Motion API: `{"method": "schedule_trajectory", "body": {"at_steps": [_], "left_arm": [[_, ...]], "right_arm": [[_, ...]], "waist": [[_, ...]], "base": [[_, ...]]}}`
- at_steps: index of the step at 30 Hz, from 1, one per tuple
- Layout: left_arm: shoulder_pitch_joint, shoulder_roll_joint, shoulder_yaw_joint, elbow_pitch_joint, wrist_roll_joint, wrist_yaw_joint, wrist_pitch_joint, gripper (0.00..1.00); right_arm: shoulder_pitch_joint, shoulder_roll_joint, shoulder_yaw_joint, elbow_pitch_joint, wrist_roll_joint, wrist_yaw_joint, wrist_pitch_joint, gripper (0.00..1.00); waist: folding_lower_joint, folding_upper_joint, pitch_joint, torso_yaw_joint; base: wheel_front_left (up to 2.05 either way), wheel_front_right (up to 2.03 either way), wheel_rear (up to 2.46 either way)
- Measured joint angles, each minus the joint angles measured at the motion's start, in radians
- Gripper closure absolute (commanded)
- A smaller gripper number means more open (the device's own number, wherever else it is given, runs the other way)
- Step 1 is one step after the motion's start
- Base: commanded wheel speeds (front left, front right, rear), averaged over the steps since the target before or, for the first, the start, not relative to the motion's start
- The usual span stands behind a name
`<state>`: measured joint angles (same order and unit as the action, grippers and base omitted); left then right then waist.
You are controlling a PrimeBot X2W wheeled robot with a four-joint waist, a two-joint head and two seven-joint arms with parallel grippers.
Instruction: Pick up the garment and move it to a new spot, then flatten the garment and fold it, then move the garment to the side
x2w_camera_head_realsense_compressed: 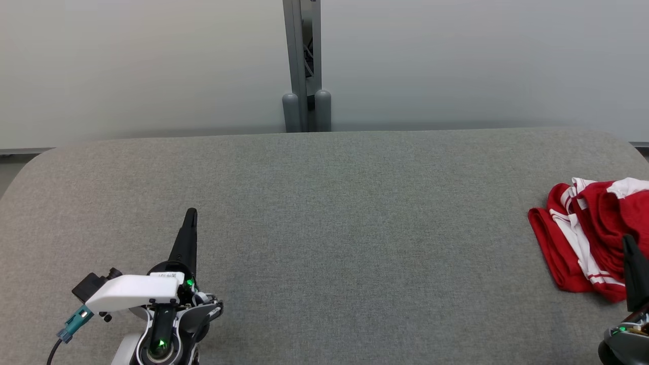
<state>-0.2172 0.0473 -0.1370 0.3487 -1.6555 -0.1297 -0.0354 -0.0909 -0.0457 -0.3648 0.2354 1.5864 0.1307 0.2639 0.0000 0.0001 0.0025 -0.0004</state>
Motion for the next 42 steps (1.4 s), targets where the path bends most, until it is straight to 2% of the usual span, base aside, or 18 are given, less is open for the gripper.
{"method": "schedule_trajectory", "body": {"at_steps": [42], "left_arm": [[0.0,0.0,0.0,0.0,0.0,0.0,0.0,1.0]], "right_arm": [[0.0,0.0,0.0,0.0,0.0,0.0,0.0,1.0]], "waist": [[0.0,0.0,0.0,0.0]], "base": [[0.0,0.0,0.0]]}}
